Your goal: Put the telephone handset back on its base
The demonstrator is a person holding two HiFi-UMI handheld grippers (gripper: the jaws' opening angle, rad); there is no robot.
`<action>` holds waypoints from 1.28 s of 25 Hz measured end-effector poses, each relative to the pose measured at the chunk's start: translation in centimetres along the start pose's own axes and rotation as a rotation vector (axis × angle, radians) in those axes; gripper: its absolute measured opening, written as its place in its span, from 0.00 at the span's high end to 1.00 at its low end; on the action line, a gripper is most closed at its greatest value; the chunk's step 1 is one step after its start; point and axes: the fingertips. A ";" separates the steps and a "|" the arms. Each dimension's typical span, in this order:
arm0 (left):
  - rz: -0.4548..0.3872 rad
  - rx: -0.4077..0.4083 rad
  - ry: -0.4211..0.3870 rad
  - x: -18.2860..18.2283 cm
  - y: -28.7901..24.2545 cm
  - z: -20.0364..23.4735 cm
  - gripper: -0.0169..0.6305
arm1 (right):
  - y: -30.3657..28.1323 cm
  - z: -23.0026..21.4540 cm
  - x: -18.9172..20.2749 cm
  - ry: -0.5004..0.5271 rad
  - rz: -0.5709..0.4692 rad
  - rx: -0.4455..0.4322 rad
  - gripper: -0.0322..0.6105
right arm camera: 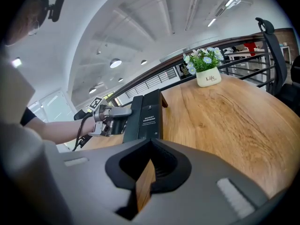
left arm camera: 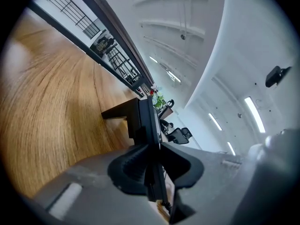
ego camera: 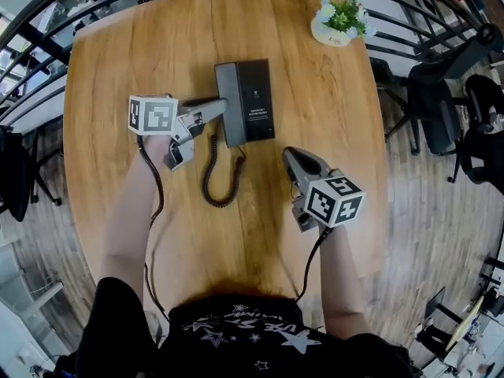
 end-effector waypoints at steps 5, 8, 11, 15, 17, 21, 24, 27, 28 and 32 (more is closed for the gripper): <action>0.025 -0.010 -0.008 -0.1 -0.4 0.2 0.83 | 0.0 -0.4 0.2 -0.011 0.002 -0.003 0.95; 0.052 -0.059 -0.053 -0.2 -0.4 0.3 0.82 | -0.2 -0.3 0.2 -0.012 0.004 -0.007 0.95; 0.083 -0.112 -0.084 -0.1 -0.1 0.5 0.81 | -0.2 0.1 0.3 -0.009 0.005 -0.012 0.95; 0.080 -0.140 -0.092 0.0 0.2 0.5 0.81 | -0.1 0.2 0.4 -0.008 0.007 -0.016 0.95; 0.061 -0.140 -0.089 -0.1 0.3 0.3 0.81 | 0.0 0.1 0.4 -0.010 0.006 -0.015 0.95; 0.022 -0.147 -0.074 -0.3 0.9 0.3 0.81 | 0.0 -0.2 0.3 -0.016 0.005 -0.011 0.95; 0.008 -0.154 -0.073 -0.5 0.9 0.1 0.81 | 0.0 -0.2 0.3 -0.018 0.005 -0.013 0.95; 0.013 -0.158 -0.083 -0.5 0.9 0.1 0.82 | 0.0 0.0 0.3 -0.018 0.004 -0.016 0.95; 0.018 -0.160 -0.089 -0.5 0.9 0.1 0.83 | 0.0 0.0 0.3 -0.017 0.005 -0.016 0.95; 0.020 -0.174 -0.099 -0.6 0.9 0.0 0.84 | 0.3 0.0 0.2 -0.014 0.001 -0.011 0.95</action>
Point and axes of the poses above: the fingertips, and each gripper's own axes: y backward along the fingers, z to its left, x out of its underside, and after that the axes turned 11 degrees about x, right-handed
